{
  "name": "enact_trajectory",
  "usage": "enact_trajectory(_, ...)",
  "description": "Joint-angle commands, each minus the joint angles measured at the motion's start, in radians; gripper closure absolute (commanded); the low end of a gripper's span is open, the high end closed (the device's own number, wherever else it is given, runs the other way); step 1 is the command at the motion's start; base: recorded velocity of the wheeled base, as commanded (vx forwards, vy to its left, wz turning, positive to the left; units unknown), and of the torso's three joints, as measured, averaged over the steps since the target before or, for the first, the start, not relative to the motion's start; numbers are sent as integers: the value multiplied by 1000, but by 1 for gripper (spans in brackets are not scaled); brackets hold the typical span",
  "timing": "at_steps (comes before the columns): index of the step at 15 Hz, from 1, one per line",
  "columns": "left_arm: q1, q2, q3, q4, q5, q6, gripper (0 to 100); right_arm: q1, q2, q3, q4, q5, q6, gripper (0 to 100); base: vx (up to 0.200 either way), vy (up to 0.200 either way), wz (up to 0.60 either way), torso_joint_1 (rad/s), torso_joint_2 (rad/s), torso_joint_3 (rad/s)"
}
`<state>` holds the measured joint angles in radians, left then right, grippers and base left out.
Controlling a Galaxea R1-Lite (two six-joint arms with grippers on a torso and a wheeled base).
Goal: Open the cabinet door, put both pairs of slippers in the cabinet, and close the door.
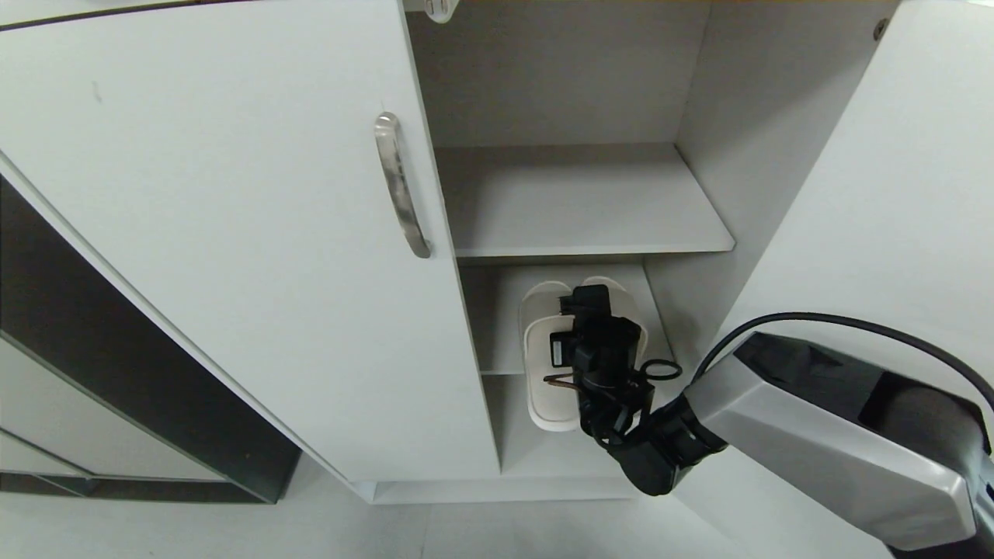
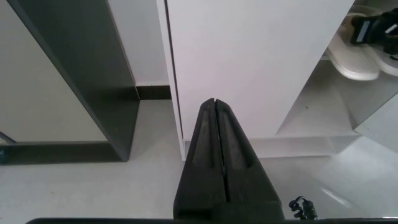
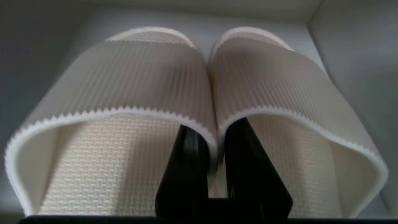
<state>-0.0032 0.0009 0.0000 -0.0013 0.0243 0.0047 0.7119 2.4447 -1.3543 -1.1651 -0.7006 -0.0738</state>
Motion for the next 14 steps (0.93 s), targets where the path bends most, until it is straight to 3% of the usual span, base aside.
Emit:
enact_trajectory(1,0,1,0,0,0,0,100,-23,43,-88,39,3,0,100,0,0,0,0,0,0)
enact_trajectory(14,0,1,0,0,0,0,100,-55,94,-289,173,20,-7,100,0,0,0,0,0,0)
